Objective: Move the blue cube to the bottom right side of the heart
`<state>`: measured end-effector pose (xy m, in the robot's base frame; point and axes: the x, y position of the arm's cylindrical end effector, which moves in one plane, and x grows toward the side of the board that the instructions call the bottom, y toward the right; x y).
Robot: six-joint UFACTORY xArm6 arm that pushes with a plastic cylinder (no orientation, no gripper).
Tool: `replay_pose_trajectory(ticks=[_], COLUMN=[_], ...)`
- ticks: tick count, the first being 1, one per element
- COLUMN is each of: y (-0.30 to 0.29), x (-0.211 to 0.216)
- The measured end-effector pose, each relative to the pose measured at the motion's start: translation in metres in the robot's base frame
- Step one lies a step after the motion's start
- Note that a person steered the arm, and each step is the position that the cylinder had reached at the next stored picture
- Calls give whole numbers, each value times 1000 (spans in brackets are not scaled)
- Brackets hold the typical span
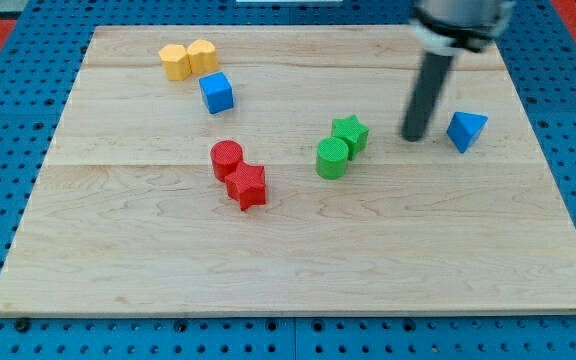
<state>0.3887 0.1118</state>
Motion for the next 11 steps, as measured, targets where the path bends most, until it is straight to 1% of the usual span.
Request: replay_pose_trajectory(ticks=[1,2,3,4,5,6,7,8,9,10,11], y=[-50,-94,-145,-228,-292,-349,-352,-287,-258,-283,-228], x=[-67,-64,-41,-39,-38,-49,-81,-73,-75,-81,-87])
